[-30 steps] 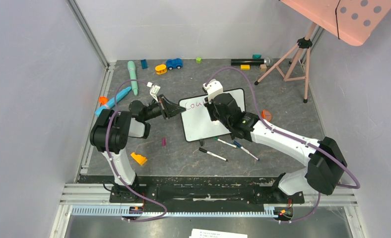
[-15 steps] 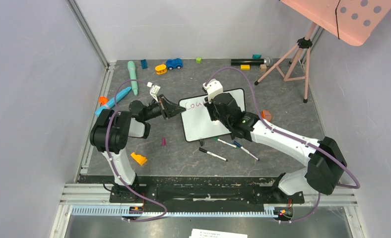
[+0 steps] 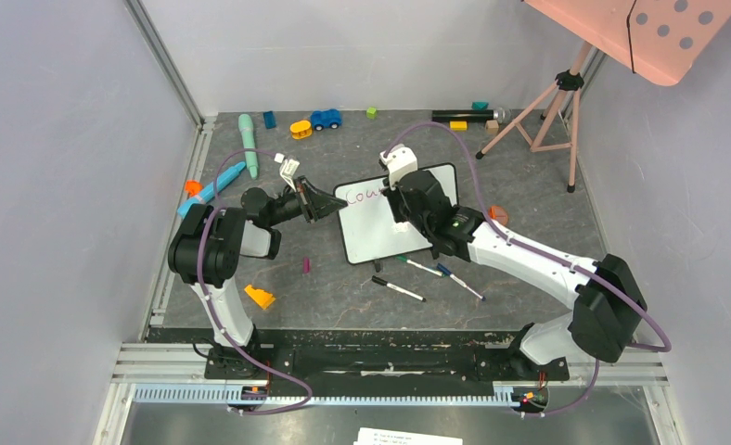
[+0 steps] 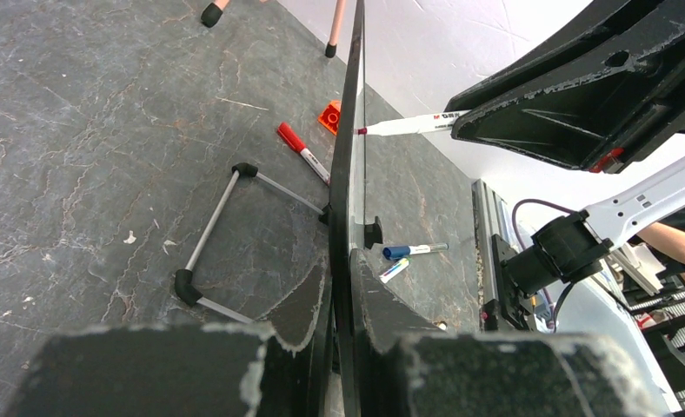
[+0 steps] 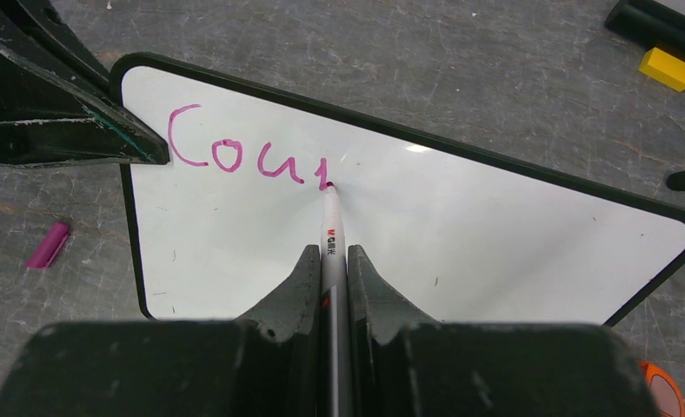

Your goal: Write a sentence on the whiteboard

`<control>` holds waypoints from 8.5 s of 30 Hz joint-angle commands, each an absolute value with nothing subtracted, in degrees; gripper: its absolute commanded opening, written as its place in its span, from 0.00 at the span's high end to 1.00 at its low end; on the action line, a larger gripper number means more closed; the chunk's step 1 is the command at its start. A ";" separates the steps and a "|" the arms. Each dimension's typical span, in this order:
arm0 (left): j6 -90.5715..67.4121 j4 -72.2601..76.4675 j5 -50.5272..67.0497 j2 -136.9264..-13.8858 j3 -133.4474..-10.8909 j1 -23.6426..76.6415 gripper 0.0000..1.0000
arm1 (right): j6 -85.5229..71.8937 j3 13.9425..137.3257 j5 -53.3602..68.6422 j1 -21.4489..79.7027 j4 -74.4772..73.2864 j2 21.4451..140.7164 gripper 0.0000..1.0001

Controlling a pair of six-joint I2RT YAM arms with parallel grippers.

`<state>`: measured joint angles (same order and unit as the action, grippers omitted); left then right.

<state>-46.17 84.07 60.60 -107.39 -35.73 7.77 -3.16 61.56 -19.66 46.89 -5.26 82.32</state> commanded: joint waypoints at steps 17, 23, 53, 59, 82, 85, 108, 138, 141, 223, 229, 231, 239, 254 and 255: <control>-44.48 89.21 62.23 -106.52 -36.65 7.81 0.98 | -3.02 63.51 -17.79 44.91 -3.86 79.47 1.00; -44.65 89.21 61.85 -106.56 -36.77 7.73 0.98 | -3.54 62.62 -14.66 44.76 -3.65 76.40 1.00; -45.21 89.21 61.88 -107.14 -37.20 7.73 0.98 | -2.56 60.09 -20.34 43.48 -1.63 79.75 1.00; -45.20 89.21 61.86 -107.14 -37.20 7.73 0.98 | -2.31 60.69 -20.84 43.33 -1.40 80.40 1.00; -45.18 89.21 61.81 -107.14 -37.26 7.73 0.98 | -1.94 59.27 -15.95 43.33 -0.44 80.28 1.00; -45.18 89.21 61.79 -107.18 -37.23 7.76 0.98 | -2.00 58.46 -15.86 43.33 -0.44 79.95 1.00; -45.31 89.23 61.80 -107.23 -37.30 7.73 0.98 | -1.85 59.51 -20.41 43.06 -2.46 79.92 1.00; -45.45 89.21 61.79 -107.40 -37.38 7.73 0.98 | -2.55 56.63 -18.77 42.81 -2.42 78.73 1.00; -45.44 89.21 61.72 -107.40 -37.37 7.78 0.98 | -2.55 55.94 -19.05 42.82 -2.55 78.43 1.00; -47.63 89.21 68.80 -112.88 -41.03 9.41 0.50 | 1.58 46.24 -19.02 38.45 5.93 61.33 1.00; -47.64 89.21 69.54 -112.74 -41.07 9.49 0.55 | 1.45 46.14 -18.56 38.50 5.97 61.80 1.00; -47.71 89.21 69.71 -112.72 -41.00 9.52 0.55 | 1.40 46.27 -18.27 38.50 5.91 61.96 1.00; -47.26 89.25 70.11 -112.25 -39.97 9.49 0.68 | 1.17 46.67 -17.85 38.43 5.97 62.49 1.00; -47.91 89.22 69.70 -112.94 -40.62 9.41 0.98 | 1.19 50.50 -11.42 38.41 3.16 67.50 1.00; -47.97 89.25 69.62 -112.94 -40.64 9.40 0.98 | 1.23 50.98 -11.15 38.38 3.14 68.27 1.00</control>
<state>-47.92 84.42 68.12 -112.77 -39.72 9.15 1.32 46.98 -13.67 38.72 2.31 66.52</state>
